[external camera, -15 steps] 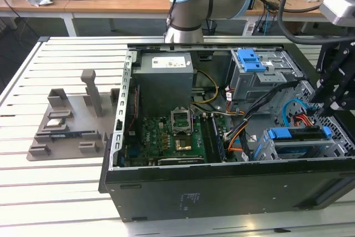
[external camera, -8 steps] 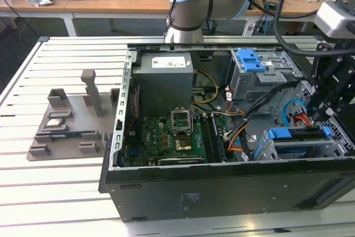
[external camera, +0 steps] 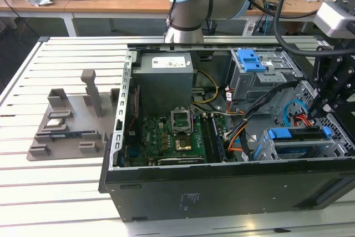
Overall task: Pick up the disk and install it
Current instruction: 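Insert the second disk wire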
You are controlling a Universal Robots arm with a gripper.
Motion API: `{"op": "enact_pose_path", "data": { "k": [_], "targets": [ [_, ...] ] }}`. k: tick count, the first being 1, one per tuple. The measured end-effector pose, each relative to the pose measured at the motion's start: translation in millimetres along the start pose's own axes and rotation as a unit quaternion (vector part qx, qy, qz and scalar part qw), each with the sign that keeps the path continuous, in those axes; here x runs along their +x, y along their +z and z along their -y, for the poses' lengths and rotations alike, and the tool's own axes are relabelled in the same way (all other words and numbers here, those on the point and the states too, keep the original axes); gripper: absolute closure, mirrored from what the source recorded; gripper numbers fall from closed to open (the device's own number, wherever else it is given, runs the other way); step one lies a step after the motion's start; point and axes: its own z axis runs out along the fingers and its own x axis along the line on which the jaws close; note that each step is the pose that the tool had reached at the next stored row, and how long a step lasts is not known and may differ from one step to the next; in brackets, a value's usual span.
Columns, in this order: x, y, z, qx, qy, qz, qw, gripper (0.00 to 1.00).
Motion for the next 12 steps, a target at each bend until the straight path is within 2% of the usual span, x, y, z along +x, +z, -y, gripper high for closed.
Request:
{"op": "enact_pose_path", "data": {
  "k": [2,3,4,8,12],
  "targets": [
    [0.0,0.0,0.0,0.0,0.0,0.0,1.0,0.84],
    [0.0,0.0,0.0,0.0,0.0,0.0,1.0,0.84],
    [0.0,0.0,0.0,0.0,0.0,0.0,1.0,0.89],
    [0.8,1.0,-2.0,0.0,0.0,0.0,1.0,0.89],
    [1.4,6.8,-4.0,0.0,-0.001,0.0,1.0,0.89]
  ]
}}
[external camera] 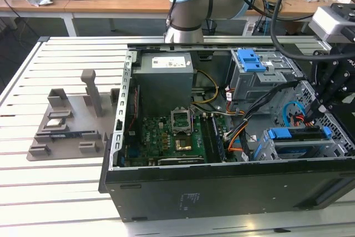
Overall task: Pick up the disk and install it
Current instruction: 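Insert the second disk wire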
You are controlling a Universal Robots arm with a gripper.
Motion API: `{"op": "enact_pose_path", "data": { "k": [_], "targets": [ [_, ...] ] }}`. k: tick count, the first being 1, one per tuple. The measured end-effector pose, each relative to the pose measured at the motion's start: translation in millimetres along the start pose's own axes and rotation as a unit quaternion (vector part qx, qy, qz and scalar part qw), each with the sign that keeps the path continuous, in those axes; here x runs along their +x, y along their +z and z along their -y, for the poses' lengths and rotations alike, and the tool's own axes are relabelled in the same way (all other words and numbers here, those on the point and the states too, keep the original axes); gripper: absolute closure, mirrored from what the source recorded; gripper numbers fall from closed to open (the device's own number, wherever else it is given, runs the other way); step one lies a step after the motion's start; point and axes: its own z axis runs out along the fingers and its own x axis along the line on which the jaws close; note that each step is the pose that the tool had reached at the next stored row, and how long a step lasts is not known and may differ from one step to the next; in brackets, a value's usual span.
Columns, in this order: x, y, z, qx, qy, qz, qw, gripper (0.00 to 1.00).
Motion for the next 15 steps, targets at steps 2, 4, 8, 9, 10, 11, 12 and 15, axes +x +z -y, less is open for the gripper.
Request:
{"op": "enact_pose_path", "data": {
  "k": [2,4,8,9,10,11,12,15],
  "targets": [
    [0.0,1.4,-1.2,0.0,0.0,0.0,1.0,0.89],
    [0.0,3.0,-2.8,0.0,0.0,0.0001,1.0,0.89],
    [1.2,5.0,-2.8,0.0,-0.001,-0.0001,1.0,0.89],
    [3.6,5.2,-2.8,0.0,-0.001,-0.0005,1.0,0.89],
    [7.2,6.0,-2.8,0.0,-0.001,-0.001,1.0,0.89],
    [8.8,7.8,-2.8,0.0,-0.001,-0.0009,1.0,0.89],
    [9.8,9.5,-2.7,0.0,-0.001,-0.0011,1.0,0.89],
    [10.9,13.7,-2.5,0.0,-0.001,-0.0011,1.0,0.89]
  ]
}}
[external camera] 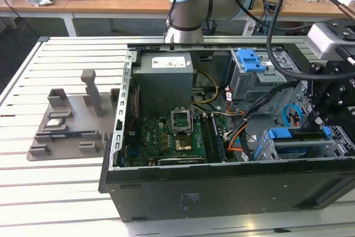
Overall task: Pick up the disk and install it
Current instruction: 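Insert the second disk wire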
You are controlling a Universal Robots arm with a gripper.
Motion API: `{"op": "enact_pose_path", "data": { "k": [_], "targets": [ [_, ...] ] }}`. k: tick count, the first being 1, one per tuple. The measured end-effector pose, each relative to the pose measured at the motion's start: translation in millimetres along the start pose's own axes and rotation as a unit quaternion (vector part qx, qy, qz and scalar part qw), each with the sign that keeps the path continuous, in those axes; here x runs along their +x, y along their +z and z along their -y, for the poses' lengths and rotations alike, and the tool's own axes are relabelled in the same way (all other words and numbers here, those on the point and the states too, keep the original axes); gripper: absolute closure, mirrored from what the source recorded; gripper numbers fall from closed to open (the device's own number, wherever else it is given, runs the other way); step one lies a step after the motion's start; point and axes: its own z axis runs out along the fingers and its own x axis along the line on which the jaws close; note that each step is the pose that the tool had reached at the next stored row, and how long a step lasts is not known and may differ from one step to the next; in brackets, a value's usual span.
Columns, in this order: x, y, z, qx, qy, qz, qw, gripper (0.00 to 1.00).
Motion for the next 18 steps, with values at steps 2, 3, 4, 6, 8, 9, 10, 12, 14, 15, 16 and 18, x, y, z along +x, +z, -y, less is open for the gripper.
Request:
{"op": "enact_pose_path", "data": {
  "k": [2,3,4,6,8,9,10,12,14,15,16,18],
  "targets": [
    [0.1,1.8,0.1,0.0,0.0,0.0,1.0,0.89],
    [0.1,2.9,0.2,0.0,0.0,0.0,1.0,0.89],
    [0.1,3.7,0.2,0.0,0.0,0.0001,1.0,0.89],
    [0.1,4.8,0.4,0.0,0.0,0.0,1.0,0.89],
    [0.1,5.8,0.6,0.0,0.0,0.0,1.0,0.89],
    [-0.3,6.2,0.6,0.0,0.0,0.0001,1.0,0.89],
    [-0.7,6.3,0.7,0.0,0.0,0.0001,1.0,0.89],
    [-3.4,6.9,0.7,0.0,0.0,0.0002,1.0,0.89],
    [-5.1,7.1,0.8,0.0,0.0,0.0003,1.0,0.89],
    [-6.3,7.5,0.8,0.0,0.0,0.0004,1.0,0.89],
    [-7.2,8.1,0.9,0.0,0.0,0.0006,1.0,0.89],
    [-7.8,9.2,0.9,0.0,0.0,0.0006,1.0,0.89]
  ]
}}
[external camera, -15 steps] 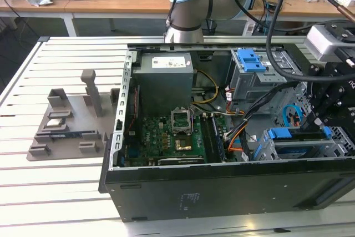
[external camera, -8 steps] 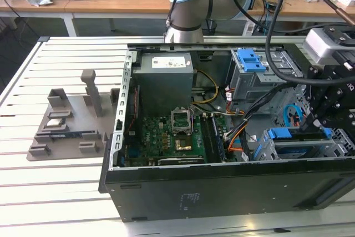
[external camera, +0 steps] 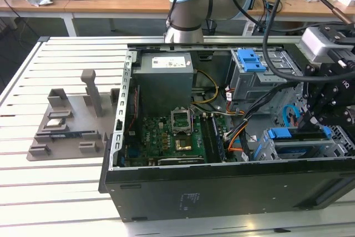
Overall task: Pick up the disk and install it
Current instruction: 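Insert the second disk wire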
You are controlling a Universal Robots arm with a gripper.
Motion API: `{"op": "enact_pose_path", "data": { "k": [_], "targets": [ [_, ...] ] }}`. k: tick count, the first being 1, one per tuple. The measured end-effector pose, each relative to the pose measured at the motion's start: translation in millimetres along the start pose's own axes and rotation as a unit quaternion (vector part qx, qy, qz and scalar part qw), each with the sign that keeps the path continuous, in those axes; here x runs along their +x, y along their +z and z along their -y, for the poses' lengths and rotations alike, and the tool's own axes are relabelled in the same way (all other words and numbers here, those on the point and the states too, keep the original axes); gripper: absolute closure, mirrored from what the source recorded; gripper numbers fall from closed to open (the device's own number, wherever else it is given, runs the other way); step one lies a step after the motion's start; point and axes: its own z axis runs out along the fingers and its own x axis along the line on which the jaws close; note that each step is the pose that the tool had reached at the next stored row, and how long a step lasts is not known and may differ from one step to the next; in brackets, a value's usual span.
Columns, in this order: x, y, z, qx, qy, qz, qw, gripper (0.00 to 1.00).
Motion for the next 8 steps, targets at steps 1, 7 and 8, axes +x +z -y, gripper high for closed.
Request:
{"op": "enact_pose_path", "data": {
  "k": [1,7,8],
  "targets": [
    [-0.1,0.3,0.0,0.0,0.0,-0.0001,1.0,0.89],
    [-0.4,0.8,0.1,0.0,0.0,-0.0001,1.0,0.89],
    [-0.4,0.8,0.1,0.0,0.0,-0.0001,1.0,0.89]
  ]
}}
